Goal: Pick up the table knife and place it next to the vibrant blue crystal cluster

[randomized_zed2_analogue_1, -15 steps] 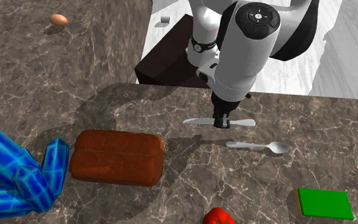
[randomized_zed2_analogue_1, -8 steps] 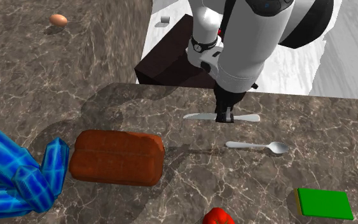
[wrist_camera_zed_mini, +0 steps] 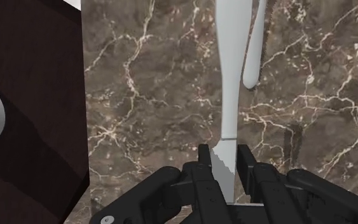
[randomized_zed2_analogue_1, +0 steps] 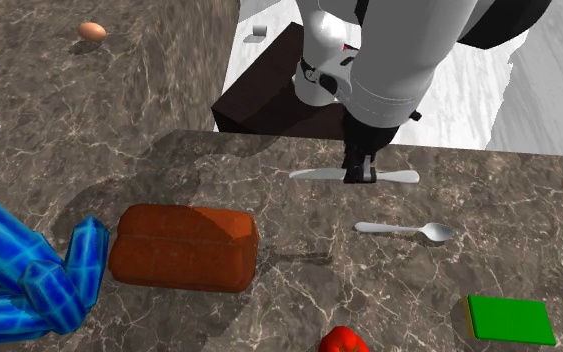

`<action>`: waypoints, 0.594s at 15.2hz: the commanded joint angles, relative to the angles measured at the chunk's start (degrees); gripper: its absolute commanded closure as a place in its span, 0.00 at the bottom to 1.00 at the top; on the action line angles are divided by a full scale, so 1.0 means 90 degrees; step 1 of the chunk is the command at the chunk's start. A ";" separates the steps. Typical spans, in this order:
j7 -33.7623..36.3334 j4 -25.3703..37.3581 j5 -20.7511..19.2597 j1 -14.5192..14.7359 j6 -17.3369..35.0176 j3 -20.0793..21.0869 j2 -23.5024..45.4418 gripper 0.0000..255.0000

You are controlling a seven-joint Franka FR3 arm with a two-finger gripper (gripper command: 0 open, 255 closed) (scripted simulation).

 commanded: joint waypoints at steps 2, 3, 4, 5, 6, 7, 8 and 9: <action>-0.0018 0.0164 -0.0026 0.0016 -0.0306 -0.0118 -0.0137 1.00; -0.0018 0.0224 -0.0037 0.0018 -0.0402 -0.0151 -0.0173 1.00; -0.0018 0.0285 -0.0049 0.0019 -0.0496 -0.0183 -0.0206 1.00; -0.0017 0.0347 -0.0061 0.0020 -0.0590 -0.0215 -0.0238 1.00; -0.0016 0.0411 -0.0074 0.0020 -0.0684 -0.0246 -0.0268 1.00; -0.0014 0.0475 -0.0087 0.0020 -0.0776 -0.0276 -0.0295 1.00; -0.0012 0.0541 -0.0101 0.0019 -0.0868 -0.0306 -0.0321 1.00; -0.0009 0.0608 -0.0115 0.0017 -0.0958 -0.0335 -0.0345 1.00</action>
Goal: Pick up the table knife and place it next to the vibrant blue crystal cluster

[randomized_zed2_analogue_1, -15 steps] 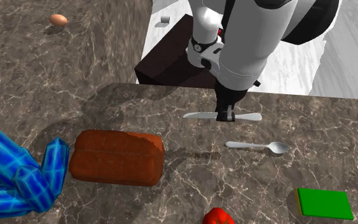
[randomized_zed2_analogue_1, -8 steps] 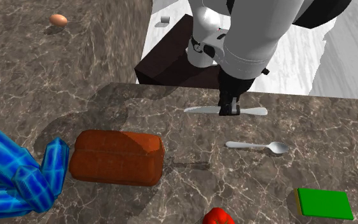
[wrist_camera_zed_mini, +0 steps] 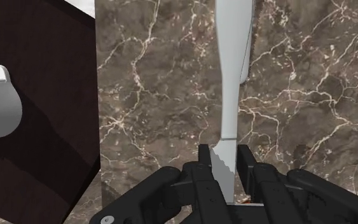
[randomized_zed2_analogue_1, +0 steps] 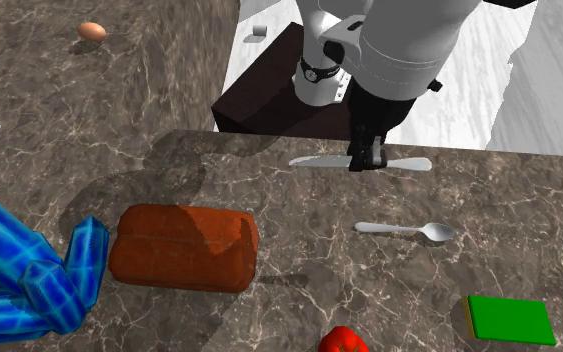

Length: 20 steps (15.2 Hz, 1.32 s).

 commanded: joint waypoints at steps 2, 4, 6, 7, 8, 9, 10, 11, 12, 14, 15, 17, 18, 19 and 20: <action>0.0014 0.0207 -0.0041 -0.0003 -0.0280 -0.0084 -0.0071 1.00; 0.0021 0.0349 -0.0071 -0.0009 -0.0457 -0.0137 -0.0105 1.00; 0.0030 0.0496 -0.0101 -0.0017 -0.0632 -0.0188 -0.0132 1.00; 0.0034 0.0571 -0.0117 -0.0021 -0.0718 -0.0213 -0.0143 1.00; 0.0039 0.0647 -0.0133 -0.0026 -0.0804 -0.0237 -0.0152 1.00; 0.0045 0.0725 -0.0148 -0.0031 -0.0890 -0.0260 -0.0159 1.00; 0.0050 0.0803 -0.0164 -0.0037 -0.0975 -0.0283 -0.0165 1.00; 0.0056 0.0883 -0.0180 -0.0042 -0.1059 -0.0305 -0.0169 1.00; 0.0062 0.0964 -0.0196 -0.0048 -0.1143 -0.0327 -0.0172 1.00; 0.0075 0.1129 -0.0228 -0.0061 -0.1310 -0.0368 -0.0172 1.00; 0.0083 0.1213 -0.0244 -0.0068 -0.1392 -0.0388 -0.0170 1.00; -0.0060 0.1218 -0.0304 -0.0125 -0.1397 -0.0502 -0.0136 1.00; -0.0203 0.1208 -0.0363 -0.0183 -0.1380 -0.0609 -0.0096 1.00; -0.0343 0.1206 -0.0423 -0.0243 -0.1363 -0.0714 -0.0050 1.00; -0.0482 0.1210 -0.0484 -0.0305 -0.1344 -0.0816 0.0003 1.00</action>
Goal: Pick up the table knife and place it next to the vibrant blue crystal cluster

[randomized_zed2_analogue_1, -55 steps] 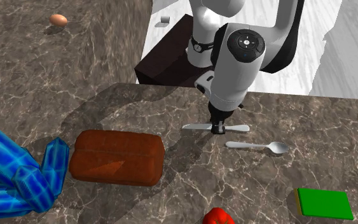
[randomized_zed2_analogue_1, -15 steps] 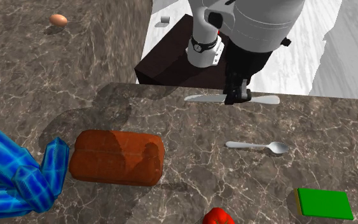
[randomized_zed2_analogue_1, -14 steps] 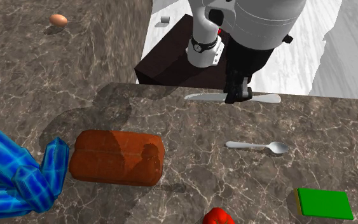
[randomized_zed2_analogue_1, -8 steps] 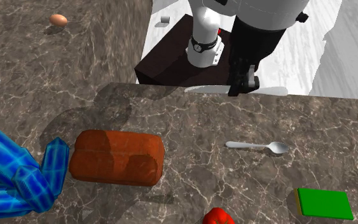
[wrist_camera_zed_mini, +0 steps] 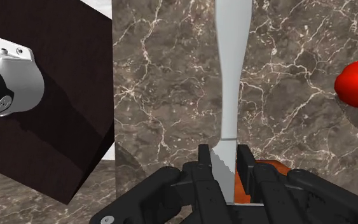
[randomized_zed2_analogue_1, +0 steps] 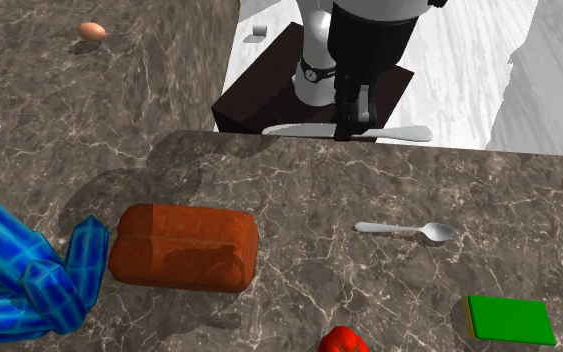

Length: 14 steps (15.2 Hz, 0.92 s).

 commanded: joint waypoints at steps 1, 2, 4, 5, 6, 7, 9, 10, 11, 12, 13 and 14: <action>-0.0260 0.0080 -0.0139 -0.0136 0.0016 -0.0186 0.0152 1.00; -0.0393 0.0099 -0.0203 -0.0199 0.0036 -0.0285 0.0219 1.00; -0.0655 0.0158 -0.0330 -0.0332 0.0075 -0.0472 0.0370 1.00; -0.0782 0.0198 -0.0393 -0.0400 0.0095 -0.0561 0.0454 1.00; -0.0907 0.0246 -0.0456 -0.0468 0.0114 -0.0648 0.0544 1.00; -0.1030 0.0301 -0.0519 -0.0536 0.0132 -0.0733 0.0640 1.00; -0.1267 0.0432 -0.0645 -0.0669 0.0166 -0.0898 0.0848 1.00; -0.1382 0.0509 -0.0706 -0.0737 0.0182 -0.0976 0.0960 1.00; -0.1495 0.0592 -0.0767 -0.0802 0.0196 -0.1053 0.1077 1.00; -0.1606 0.0683 -0.0827 -0.0868 0.0208 -0.1127 0.1199 1.00; -0.1714 0.0782 -0.0886 -0.0932 0.0218 -0.1199 0.1325 1.00; -0.1819 0.0888 -0.0944 -0.0994 0.0226 -0.1270 0.1456 1.00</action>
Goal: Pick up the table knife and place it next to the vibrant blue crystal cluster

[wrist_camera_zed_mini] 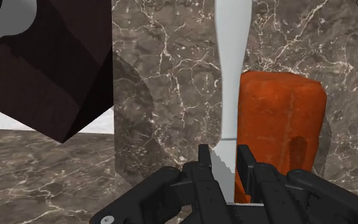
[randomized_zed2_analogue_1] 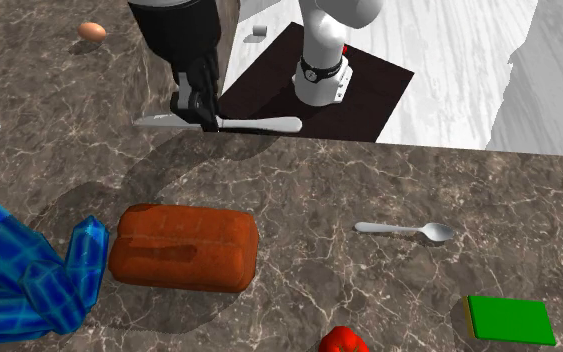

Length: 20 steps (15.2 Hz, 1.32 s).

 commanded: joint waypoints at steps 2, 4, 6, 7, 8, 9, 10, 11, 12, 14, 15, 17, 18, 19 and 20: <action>-0.0285 0.0411 -0.0195 -0.0191 0.0036 -0.0181 0.0495 1.00; -0.0482 0.0675 -0.0301 -0.0309 0.0033 -0.0307 0.0785 1.00; -0.0669 0.0970 -0.0400 -0.0421 0.0017 -0.0427 0.1091 1.00; -0.0760 0.1129 -0.0448 -0.0474 0.0004 -0.0484 0.1250 1.00; -0.0850 0.1297 -0.0493 -0.0526 -0.0013 -0.0539 0.1413 1.00; -0.0937 0.1473 -0.0537 -0.0577 -0.0034 -0.0592 0.1579 1.00; -0.1022 0.1657 -0.0580 -0.0627 -0.0059 -0.0643 0.1749 1.00; -0.1106 0.1850 -0.0621 -0.0675 -0.0089 -0.0692 0.1923 1.00; -0.1188 0.2053 -0.0660 -0.0722 -0.0123 -0.0740 0.2101 1.00; -0.1348 0.2488 -0.0733 -0.0811 -0.0208 -0.0830 0.2470 1.00; -0.1425 0.2721 -0.0768 -0.0854 -0.0258 -0.0873 0.2661 1.00; -0.1575 0.3224 -0.0833 -0.0934 -0.0378 -0.0953 0.3060 1.00; -0.1647 0.3495 -0.0864 -0.0972 -0.0448 -0.0990 0.3268 1.00; -0.1718 0.3780 -0.0894 -0.1010 -0.0526 -0.1025 0.3484 1.00; -0.1788 0.4083 -0.0922 -0.1045 -0.0612 -0.1060 0.3707 1.00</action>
